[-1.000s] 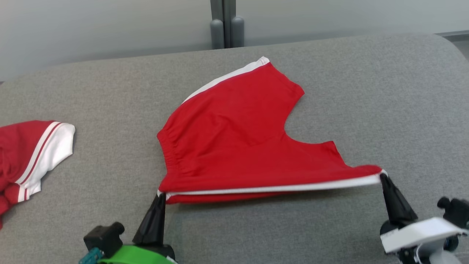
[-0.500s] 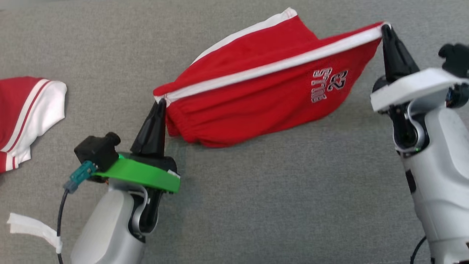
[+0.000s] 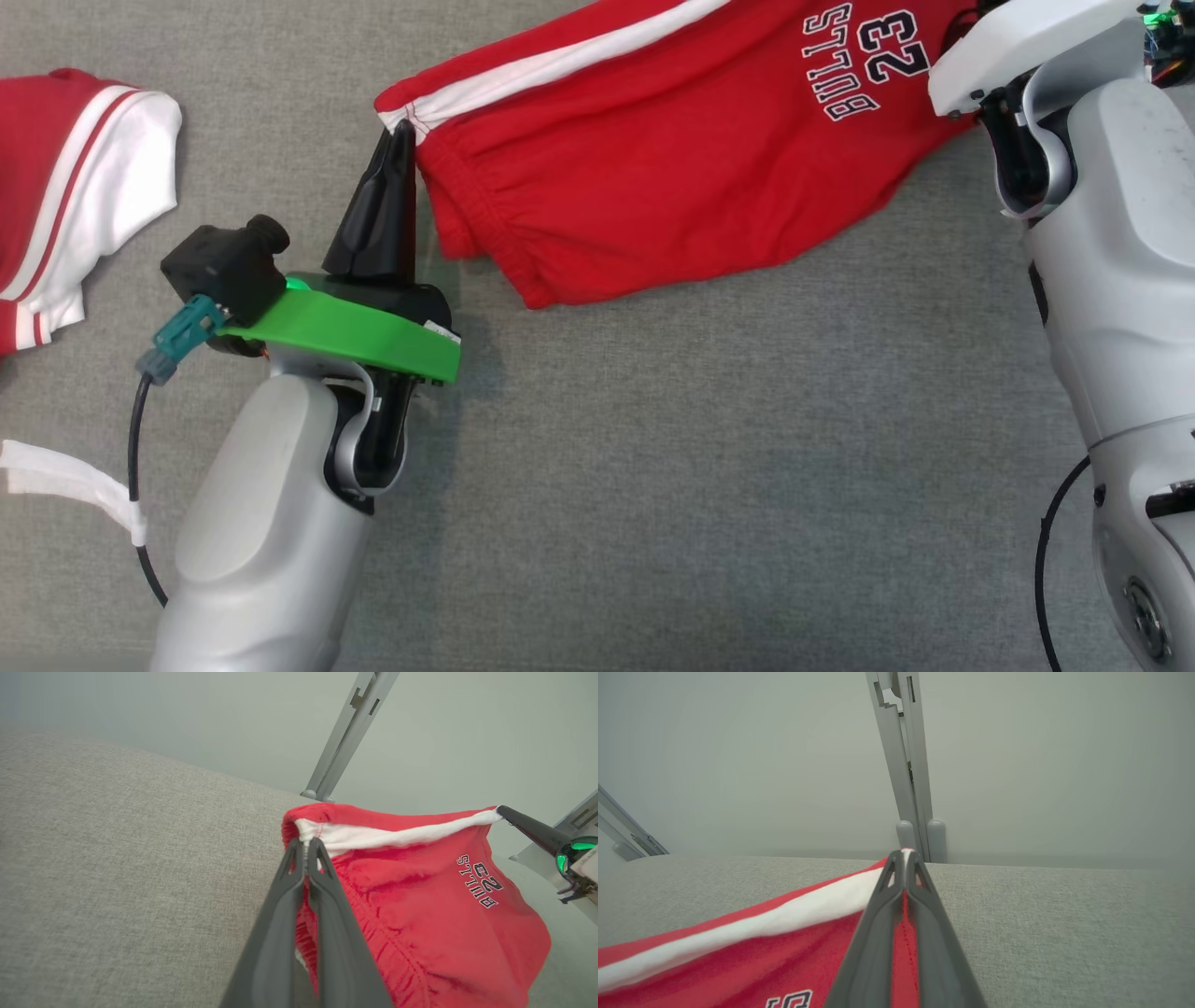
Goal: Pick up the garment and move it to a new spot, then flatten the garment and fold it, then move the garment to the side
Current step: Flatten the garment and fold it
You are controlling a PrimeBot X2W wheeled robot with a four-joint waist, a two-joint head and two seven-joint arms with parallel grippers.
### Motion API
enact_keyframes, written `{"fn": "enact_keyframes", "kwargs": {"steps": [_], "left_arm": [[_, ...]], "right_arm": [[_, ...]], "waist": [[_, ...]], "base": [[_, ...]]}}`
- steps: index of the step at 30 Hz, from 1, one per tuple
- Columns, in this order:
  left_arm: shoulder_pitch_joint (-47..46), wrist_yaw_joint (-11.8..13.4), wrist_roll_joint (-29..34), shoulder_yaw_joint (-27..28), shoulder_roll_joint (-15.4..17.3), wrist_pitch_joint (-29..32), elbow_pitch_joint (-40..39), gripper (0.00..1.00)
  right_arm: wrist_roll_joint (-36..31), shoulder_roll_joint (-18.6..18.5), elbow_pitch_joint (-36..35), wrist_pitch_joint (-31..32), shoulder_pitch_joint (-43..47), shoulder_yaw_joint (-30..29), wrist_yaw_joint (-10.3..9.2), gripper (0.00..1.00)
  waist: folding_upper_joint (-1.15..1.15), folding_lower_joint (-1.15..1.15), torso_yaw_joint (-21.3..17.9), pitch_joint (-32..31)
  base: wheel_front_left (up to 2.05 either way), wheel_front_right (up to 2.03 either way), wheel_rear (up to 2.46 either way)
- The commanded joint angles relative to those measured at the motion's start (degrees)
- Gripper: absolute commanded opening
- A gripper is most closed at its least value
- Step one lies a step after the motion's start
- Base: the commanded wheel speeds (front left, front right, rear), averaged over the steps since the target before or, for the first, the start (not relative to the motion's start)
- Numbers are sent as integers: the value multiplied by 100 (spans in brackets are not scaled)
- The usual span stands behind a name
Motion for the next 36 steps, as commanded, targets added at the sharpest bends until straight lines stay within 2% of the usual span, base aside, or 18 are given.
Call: {"fn": "enact_keyframes", "kwargs": {"steps": [1, 2, 3, 12, 17, 20, 21, 22, 29, 36], "left_arm": [[-109, 19, -18, -14, -16, -5, 41, 27], [-112, 19, -35, -20, -29, -5, 65, 76], [-104, 19, -24, -14, -35, -5, 81, 100], [369, 19, 126, 194, -63, -5, 69, 100], [568, 19, 210, 263, -52, -5, 31, 100], [617, 19, 233, 289, -59, -5, 30, 100], [633, 19, 249, 301, -64, -5, 38, 100], [646, 19, 255, 308, -69, -5, 50, 100], [933, 19, 320, 563, -121, -4, 189, 100], [1519, 19, 407, 690, -152, -5, 313, 100]], "right_arm": [[-124, -30, 159, -155, -128, 1, -10, 100], [-166, -13, 257, -222, -174, 14, -10, 100], [-226, -19, 338, -320, -196, 25, -10, 100], [-529, -351, 781, -578, 230, 344, -10, 100], [-429, -357, 1175, -318, 477, 521, -10, 100], [-279, -233, 1459, 52, 610, 738, -10, 100], [-205, -209, 1525, 141, 665, 810, -10, 53], [-124, -205, 1556, 158, 701, 824, -10, 0], [374, -321, 1713, -337, 1063, 475, -12, 0], [948, -557, 1428, -588, 1990, 128, -12, 0]], "waist": [[0, 0, 175, 180], [0, 0, 178, 175], [0, 0, 177, 158], [0, 0, 70, -114], [0, 0, 41, -151], [0, 0, 40, -154], [0, 0, 35, -168], [0, 0, 29, -187], [0, 0, -139, -655], [0, 0, -328, -1308]], "base": [[0, 0, 0], [0, 0, 0], [0, 0, 0], [0, 0, 0], [0, 0, 0], [0, 0, 0], [0, 0, 0], [0, 0, 0], [0, 0, 0], [0, 0, 0]]}}
